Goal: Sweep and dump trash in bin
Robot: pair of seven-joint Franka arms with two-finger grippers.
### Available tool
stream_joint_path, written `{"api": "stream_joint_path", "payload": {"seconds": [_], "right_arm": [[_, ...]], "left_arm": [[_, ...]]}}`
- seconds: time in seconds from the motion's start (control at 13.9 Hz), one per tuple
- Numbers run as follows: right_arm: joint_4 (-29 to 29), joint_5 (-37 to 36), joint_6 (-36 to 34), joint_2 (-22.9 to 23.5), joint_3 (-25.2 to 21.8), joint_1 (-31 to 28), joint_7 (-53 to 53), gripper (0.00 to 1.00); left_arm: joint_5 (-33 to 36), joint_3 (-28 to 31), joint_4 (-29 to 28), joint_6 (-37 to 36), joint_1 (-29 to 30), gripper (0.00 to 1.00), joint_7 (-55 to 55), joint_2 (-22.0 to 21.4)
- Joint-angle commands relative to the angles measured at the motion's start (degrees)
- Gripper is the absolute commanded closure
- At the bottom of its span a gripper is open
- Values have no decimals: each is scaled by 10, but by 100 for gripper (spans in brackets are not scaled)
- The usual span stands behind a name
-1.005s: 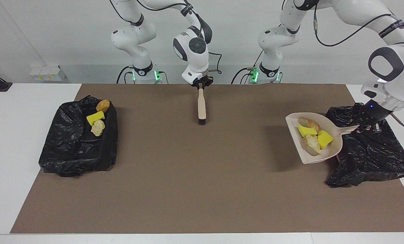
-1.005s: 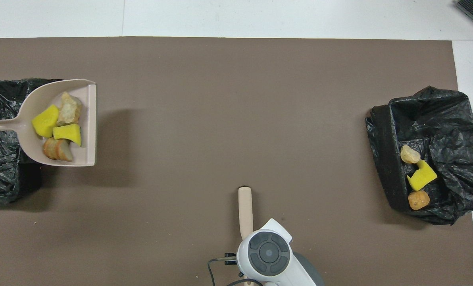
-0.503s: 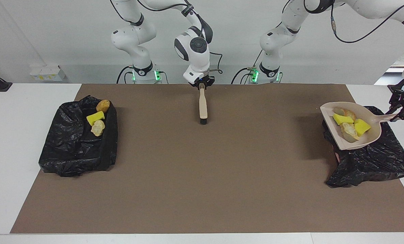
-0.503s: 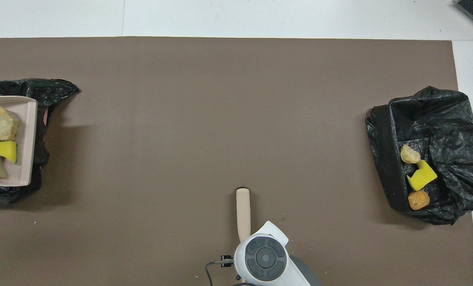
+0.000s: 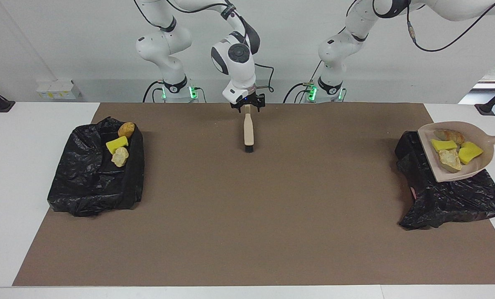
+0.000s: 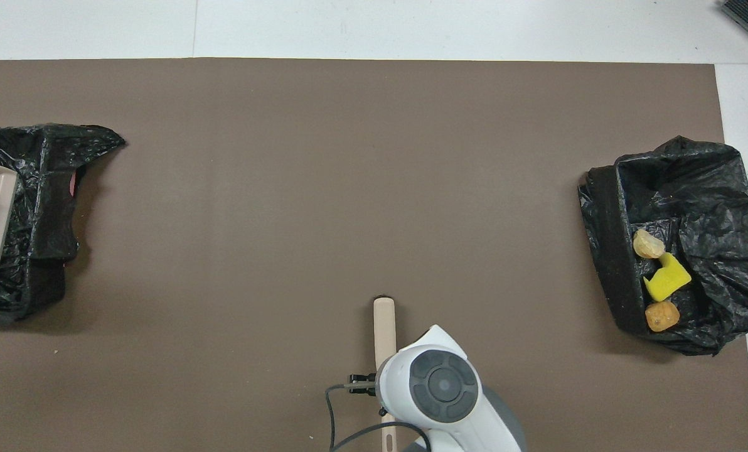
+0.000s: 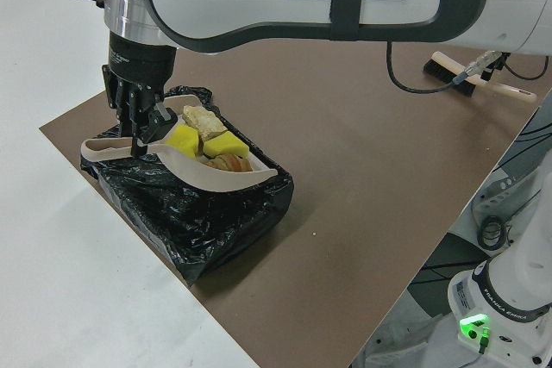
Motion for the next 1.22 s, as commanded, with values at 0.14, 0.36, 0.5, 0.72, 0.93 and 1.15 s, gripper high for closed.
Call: {"api": "stream_joint_path", "payload": {"seconds": [0.14,0.36,0.5,0.72,0.93,1.15], "right_arm": [[105,-116,-87,-23,2,-103,-46,0],[233,-134,-219,-9,1,-170,-68,0],[287,-137,-262,-9,1,-215,-109,0],[351,-148,-294,-10,-4,-252,-114,0],[426,-198,-374,7,-4,-264,-114,0],[502,-201,-434,53,-4,-290,-115,0]], "left_arm": [[117,4,-23,34,-25,100,-100,-16],[166,3,-51,36,-43,100,-139,-31],[199,4,-53,37,-52,100,-145,-34],[248,3,-86,47,-55,100,-194,-63],[310,3,-136,65,-66,100,-259,-98],[350,3,-149,53,-76,100,-296,-111]]}}
